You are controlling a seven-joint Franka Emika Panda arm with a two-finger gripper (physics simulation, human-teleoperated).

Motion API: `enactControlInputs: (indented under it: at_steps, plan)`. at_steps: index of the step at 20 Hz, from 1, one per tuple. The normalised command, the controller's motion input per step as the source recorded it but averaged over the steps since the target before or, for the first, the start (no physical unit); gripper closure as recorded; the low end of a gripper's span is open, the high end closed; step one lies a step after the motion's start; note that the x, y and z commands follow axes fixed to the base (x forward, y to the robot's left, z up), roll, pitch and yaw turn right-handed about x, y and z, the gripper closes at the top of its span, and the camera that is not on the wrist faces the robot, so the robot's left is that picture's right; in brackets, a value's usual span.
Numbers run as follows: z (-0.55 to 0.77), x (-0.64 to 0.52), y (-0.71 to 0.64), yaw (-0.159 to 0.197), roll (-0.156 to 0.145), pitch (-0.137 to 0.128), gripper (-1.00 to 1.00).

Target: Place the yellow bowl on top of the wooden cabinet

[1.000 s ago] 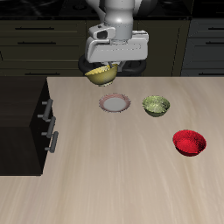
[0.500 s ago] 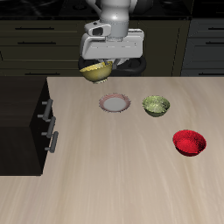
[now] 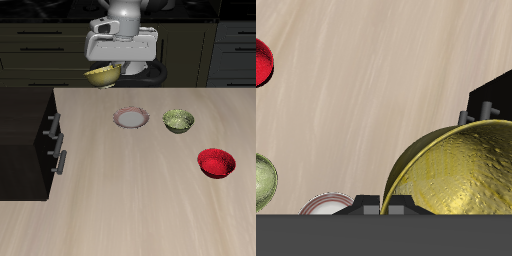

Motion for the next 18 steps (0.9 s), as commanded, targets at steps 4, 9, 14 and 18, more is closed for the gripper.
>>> enactControlInputs:
  at_steps: [4, 9, 14, 18]
  plan:
    - [0.06, -0.10, -0.06, 0.014, 0.014, -0.012, 1.00]
    - [0.00, -0.02, -0.01, -0.001, 0.021, 0.003, 1.00]
    - [0.02, 0.01, -0.12, -0.018, 0.015, -0.007, 1.00]
    - [-0.02, -0.03, -0.05, 0.007, -0.007, -0.004, 1.00]
